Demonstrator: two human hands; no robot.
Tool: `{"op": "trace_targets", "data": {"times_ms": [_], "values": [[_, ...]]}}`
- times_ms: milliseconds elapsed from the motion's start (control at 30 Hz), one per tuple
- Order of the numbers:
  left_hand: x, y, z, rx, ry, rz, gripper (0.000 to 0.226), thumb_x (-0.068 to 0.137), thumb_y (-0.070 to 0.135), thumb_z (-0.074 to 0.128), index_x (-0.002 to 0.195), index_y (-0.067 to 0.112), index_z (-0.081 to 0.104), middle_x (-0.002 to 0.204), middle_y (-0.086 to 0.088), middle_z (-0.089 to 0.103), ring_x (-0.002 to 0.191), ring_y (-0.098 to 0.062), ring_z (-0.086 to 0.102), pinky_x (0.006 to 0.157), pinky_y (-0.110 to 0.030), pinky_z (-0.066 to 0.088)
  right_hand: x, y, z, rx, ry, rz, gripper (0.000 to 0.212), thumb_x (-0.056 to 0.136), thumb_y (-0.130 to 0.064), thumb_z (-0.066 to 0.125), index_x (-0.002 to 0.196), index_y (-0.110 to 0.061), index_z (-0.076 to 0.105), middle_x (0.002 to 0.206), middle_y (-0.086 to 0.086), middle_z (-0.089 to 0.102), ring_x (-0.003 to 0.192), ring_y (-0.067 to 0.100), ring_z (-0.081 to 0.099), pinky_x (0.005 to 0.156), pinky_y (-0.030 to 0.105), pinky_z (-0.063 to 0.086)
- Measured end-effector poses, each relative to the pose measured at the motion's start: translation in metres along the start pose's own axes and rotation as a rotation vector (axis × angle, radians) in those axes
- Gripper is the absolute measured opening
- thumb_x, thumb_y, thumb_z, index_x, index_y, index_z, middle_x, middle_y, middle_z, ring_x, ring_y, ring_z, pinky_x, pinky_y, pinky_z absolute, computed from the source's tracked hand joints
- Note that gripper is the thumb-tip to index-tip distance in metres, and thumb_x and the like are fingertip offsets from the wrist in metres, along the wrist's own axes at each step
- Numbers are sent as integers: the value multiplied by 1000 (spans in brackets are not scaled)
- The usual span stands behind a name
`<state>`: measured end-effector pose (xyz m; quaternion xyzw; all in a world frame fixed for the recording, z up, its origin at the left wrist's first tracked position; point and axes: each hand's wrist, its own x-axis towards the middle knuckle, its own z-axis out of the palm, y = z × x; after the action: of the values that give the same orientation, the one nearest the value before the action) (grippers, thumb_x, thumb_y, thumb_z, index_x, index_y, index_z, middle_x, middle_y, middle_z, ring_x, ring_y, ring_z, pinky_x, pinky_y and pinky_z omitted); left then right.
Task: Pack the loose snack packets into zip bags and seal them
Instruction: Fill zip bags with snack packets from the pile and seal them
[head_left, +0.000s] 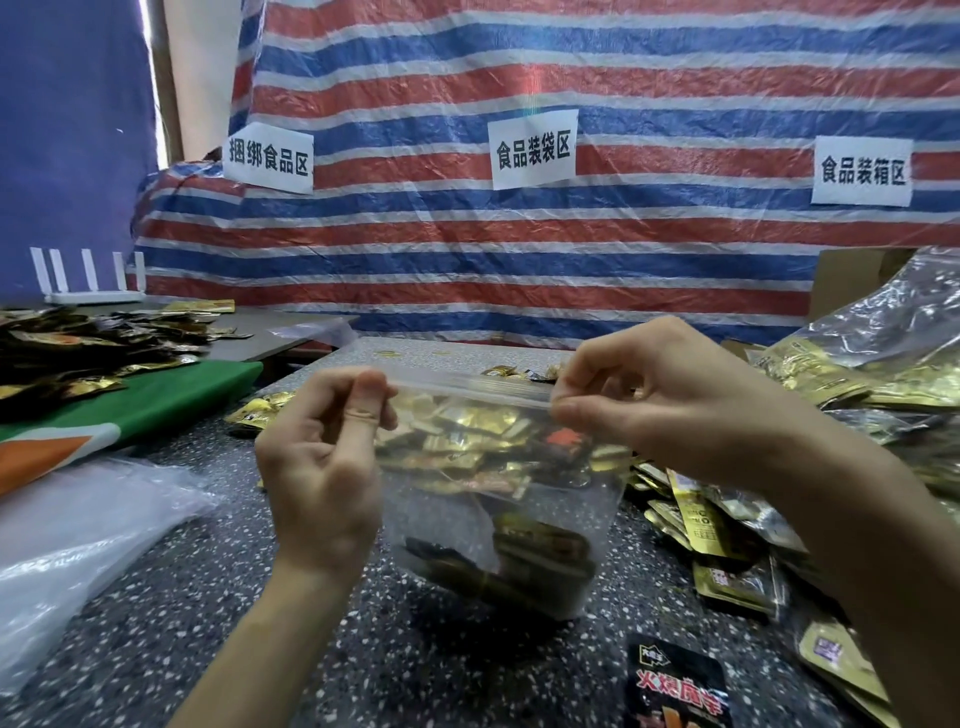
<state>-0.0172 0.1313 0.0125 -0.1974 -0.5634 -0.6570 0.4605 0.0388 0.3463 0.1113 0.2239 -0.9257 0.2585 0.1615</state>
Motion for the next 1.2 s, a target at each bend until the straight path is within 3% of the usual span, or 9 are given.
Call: {"op": "trace_targets", "data": {"times_ms": [200,400,500,667,733,833,933,1067,1200], "values": [[3,-2,-1,4,35,5,21,97,20,58,78,23,67,68,5,64,65,-9,58,61,-18,46,0,14,-8,124,-5,9,10,88,-24,74,79,-19,75,77,1,74,72,15,67,64,25,52],[6,-3,-2,4,42,22,24,97,27,58,75,28,68,68,7,65,65,-13,59,61,-29,46,1,22,-11,202,42,4,34,67,-48,74,67,-14,73,65,0,70,54,2,57,51,16,45],[13,-4,-8,-125,118,-55,25,97,22,57,76,29,70,68,11,65,64,-8,59,61,-23,49,0,37,-13,126,115,33,41,75,-49,76,62,-11,67,55,1,62,48,4,50,46,18,39],[29,-9,-25,-158,231,-100,33,101,18,52,75,31,66,66,14,62,60,-3,58,59,-18,50,-8,62,-29,242,155,127,39,67,-55,72,86,-21,73,79,1,74,71,14,69,64,28,56],[25,-4,-17,-91,206,-61,32,102,12,51,77,28,63,63,19,63,57,4,57,55,-11,48,-5,54,-23,266,14,109,47,71,-62,77,104,-29,71,95,-11,76,86,7,73,74,28,60],[14,3,-4,-33,180,-17,26,101,11,53,79,24,59,63,21,63,55,6,58,50,-7,45,2,31,3,396,-313,82,68,66,-48,84,127,-28,62,115,-11,73,103,5,70,84,23,58],[7,9,1,41,178,32,25,100,12,56,79,26,59,61,21,62,52,6,57,48,-5,43,3,10,32,377,-484,19,65,69,-51,79,127,-27,62,117,-8,72,104,8,70,89,31,59],[7,9,-3,67,189,44,18,100,18,58,84,25,62,64,13,65,52,-1,59,49,-15,48,5,0,39,371,-263,-37,21,87,-27,77,93,-7,73,89,6,74,76,17,67,71,42,56],[13,9,-11,31,222,-9,18,98,28,60,82,29,66,65,6,65,50,-16,59,52,-38,54,7,5,27,568,2,-70,22,73,-27,78,78,-6,77,78,16,75,69,24,68,64,35,56]]}}
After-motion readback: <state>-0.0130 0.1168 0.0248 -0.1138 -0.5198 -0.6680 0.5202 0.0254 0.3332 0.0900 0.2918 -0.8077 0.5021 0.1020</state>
